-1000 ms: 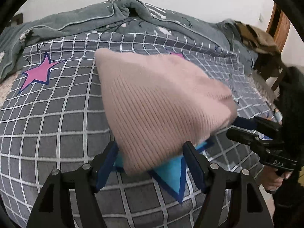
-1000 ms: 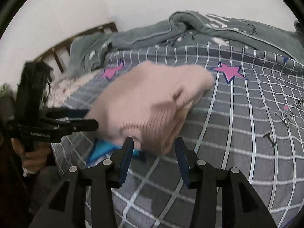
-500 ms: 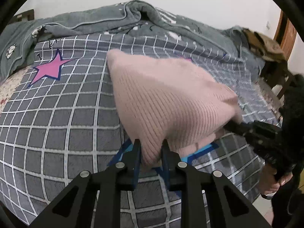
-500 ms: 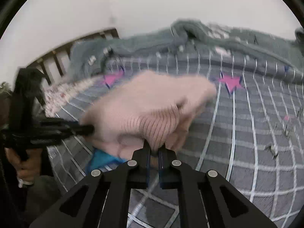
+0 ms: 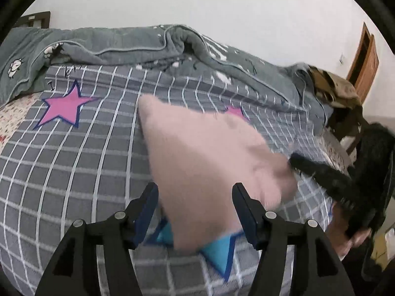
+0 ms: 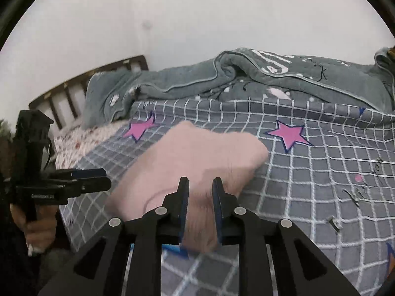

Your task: Fold small clothes

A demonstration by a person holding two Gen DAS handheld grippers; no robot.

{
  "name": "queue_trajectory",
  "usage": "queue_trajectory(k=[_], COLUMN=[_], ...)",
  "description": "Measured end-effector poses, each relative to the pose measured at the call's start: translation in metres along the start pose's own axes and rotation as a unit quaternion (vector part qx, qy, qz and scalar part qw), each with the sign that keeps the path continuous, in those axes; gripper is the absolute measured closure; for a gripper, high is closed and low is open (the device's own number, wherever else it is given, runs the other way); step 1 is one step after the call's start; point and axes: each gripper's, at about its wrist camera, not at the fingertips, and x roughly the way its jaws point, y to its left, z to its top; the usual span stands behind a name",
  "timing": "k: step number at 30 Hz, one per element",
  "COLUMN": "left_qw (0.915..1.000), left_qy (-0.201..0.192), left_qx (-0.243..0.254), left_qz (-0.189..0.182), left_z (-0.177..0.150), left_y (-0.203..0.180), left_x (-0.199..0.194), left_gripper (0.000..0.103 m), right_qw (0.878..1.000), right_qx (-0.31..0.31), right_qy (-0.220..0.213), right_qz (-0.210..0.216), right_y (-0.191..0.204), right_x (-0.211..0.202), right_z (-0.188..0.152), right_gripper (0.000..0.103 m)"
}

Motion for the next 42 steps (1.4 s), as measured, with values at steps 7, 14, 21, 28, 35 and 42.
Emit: queue_trajectory(k=[7,14,21,28,35,42], left_qw=[0.9969,0.9974,0.9973,0.9975,0.9969,0.9967], left_qy=[0.037,0.040,0.041,0.046,0.055,0.043], left_qx=[0.049,0.041,0.038,0.024,0.016,-0.029], left_qz=[0.050,0.045,0.048,0.049,0.054,0.063], left_z=[0.001,0.000,0.004,0.004,-0.005,0.000], left_y=[-0.018,-0.010,-0.008,-0.008,-0.009,0.011], left_x=[0.042,0.043,0.043,0.042,0.032,0.020], left_gripper=[0.048,0.048,0.046,0.046,0.046,0.046], right_qw=[0.996,0.996,0.995,0.991,0.991,0.991], right_qx=[-0.005,0.025,0.051,0.089,0.079,0.099], right_qy=[0.072,0.079,0.085,0.102,0.109,0.085], right_qz=[-0.048,-0.033,-0.027,-0.009,-0.023,-0.026], right_y=[-0.008,-0.017,-0.019,-0.025,-0.022,-0.028], right_x=[0.056,0.053,0.054,0.049,0.037,0.023], right_z=[-0.015,-0.015,-0.017,-0.017,-0.023,-0.022], right_gripper=[0.097,0.097,0.097,0.095,0.095,0.085])
